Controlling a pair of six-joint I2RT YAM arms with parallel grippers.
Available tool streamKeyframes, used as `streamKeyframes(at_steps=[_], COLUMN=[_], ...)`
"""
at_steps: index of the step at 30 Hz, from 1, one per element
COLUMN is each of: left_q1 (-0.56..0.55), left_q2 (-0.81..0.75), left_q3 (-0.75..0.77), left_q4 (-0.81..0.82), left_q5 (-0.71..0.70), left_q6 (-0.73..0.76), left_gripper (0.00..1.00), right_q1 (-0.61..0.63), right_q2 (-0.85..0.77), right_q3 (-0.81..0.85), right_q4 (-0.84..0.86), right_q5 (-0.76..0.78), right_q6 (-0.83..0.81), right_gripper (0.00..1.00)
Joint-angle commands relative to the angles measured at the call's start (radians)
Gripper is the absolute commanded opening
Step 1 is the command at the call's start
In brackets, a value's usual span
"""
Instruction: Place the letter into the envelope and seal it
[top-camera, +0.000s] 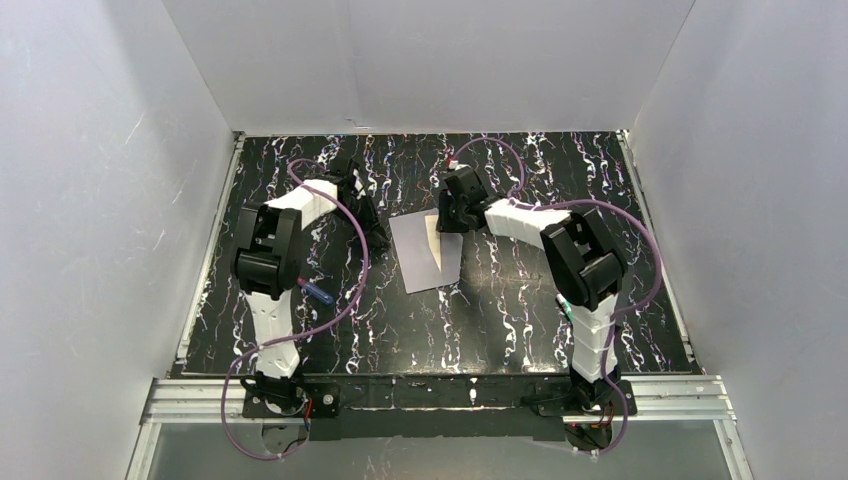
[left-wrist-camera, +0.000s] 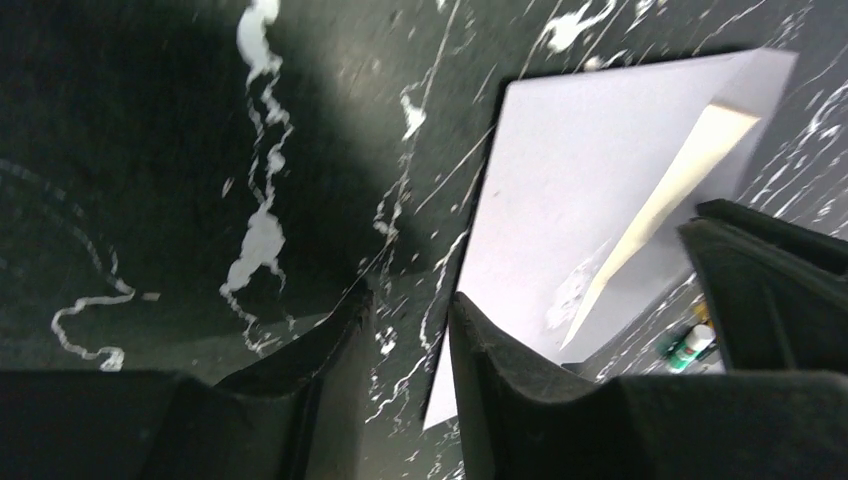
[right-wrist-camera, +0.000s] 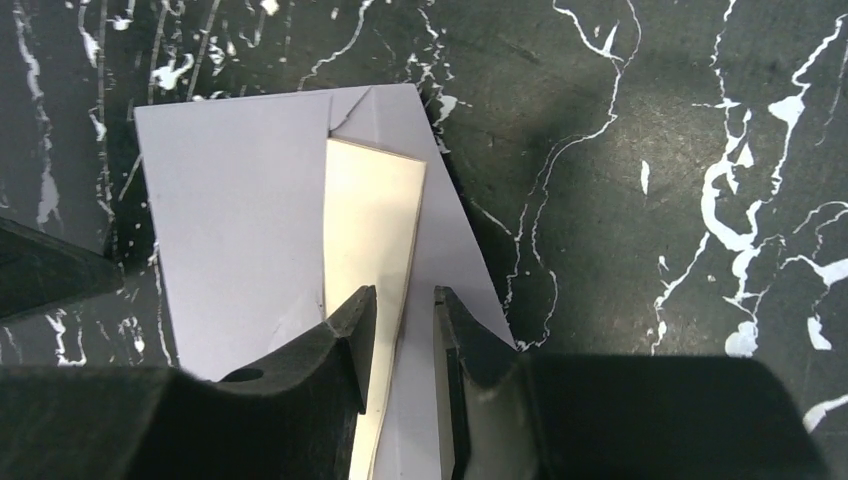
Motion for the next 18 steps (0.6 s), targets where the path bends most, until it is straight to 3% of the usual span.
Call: streamKeyframes(at_steps=[1,18], left_q1=[0.001,0.002], left_q2=[0.066,0.241], left_q3=[0.053,0.175], left_q4=[-0.003,-0.054], left_q5=[0.014,0.100], left_q6=[-0.032,-0.064], left_gripper=[0.33,0.27], right_q1=[-0.022,-0.045], right_q2=[0.046,0.111], right_q3=[0.054,0.052], right_q4=[0.000,0.050], right_q5=[-0.066,-0.244], right_q6=[0.020,0.047], right_gripper=[0.35,0.15])
